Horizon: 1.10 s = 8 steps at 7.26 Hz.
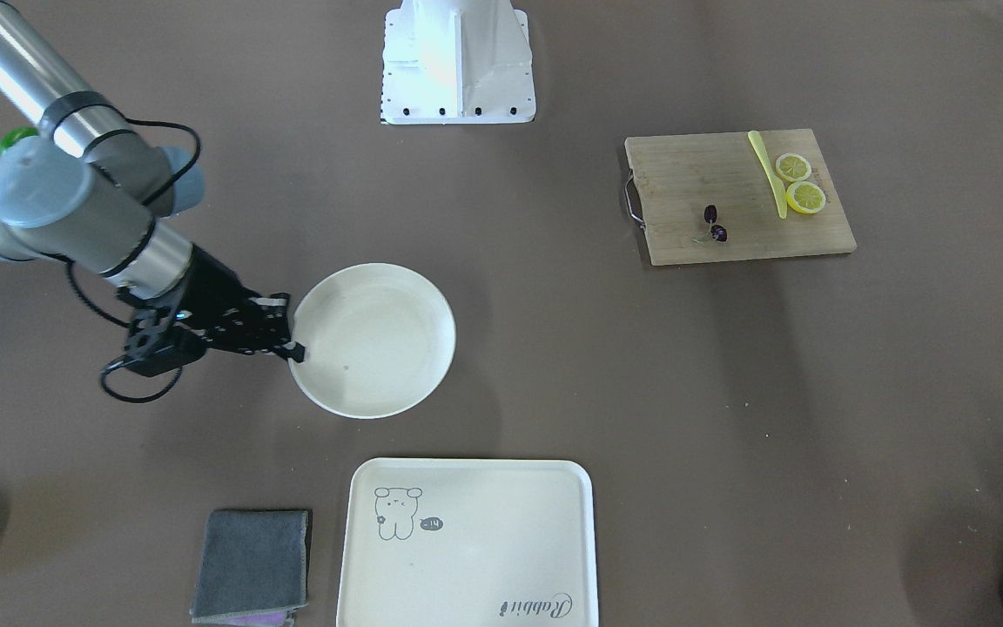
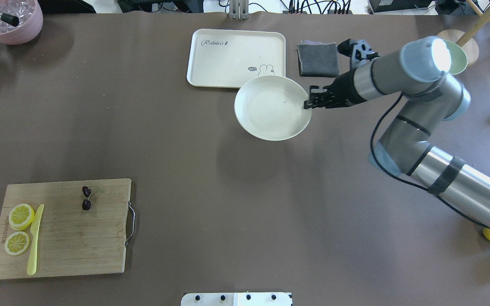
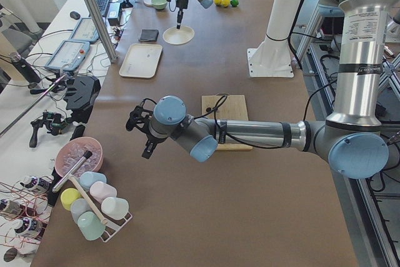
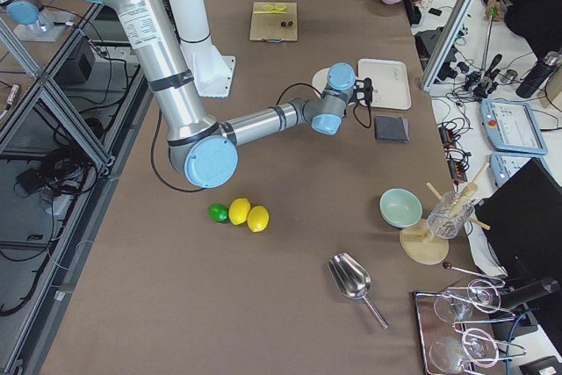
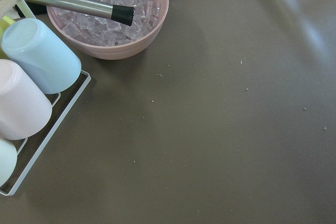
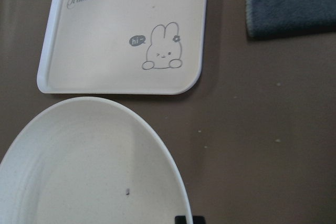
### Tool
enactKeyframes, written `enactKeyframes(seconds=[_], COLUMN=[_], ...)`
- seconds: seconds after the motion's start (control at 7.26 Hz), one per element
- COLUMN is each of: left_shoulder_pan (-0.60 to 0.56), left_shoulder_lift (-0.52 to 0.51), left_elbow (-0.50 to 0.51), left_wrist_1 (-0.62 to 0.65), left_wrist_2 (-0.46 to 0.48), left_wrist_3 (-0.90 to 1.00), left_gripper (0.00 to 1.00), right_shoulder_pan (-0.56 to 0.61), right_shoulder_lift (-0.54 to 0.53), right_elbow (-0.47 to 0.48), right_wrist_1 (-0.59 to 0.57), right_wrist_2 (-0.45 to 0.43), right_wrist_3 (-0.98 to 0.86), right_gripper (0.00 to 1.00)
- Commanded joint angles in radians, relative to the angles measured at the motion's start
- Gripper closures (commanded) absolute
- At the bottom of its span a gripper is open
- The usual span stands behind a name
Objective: Place red cherry on plate
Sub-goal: 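Drag the white plate with the right gripper toward the table center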
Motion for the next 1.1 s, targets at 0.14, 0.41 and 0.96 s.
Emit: enactKeyframes(seconds=[0.14,0.41,0.96], left_shoulder_pan=[0.000,0.000,0.000], left_shoulder_lift=[0.003,0.003,0.001], left_elbow=[0.002,0.006,0.004], left_wrist_1=[0.001,0.000,0.000], left_wrist_2=[0.000,0.000,0.000], left_wrist_3=[0.000,0.000,0.000], left_gripper=[0.02,0.02,0.02], right_shoulder_pan=[-0.189,-0.211,-0.180], right_shoulder_lift=[0.093,0.071,-0.018], right_elbow=[0.000,0.002,0.060], right_wrist_1=[-0.094,-0.097,-0.097], right_wrist_2=[-0.203,-0.203,-0.169], right_wrist_3=[0.060,0.060,0.046], right_gripper=[1.00,1.00,1.00])
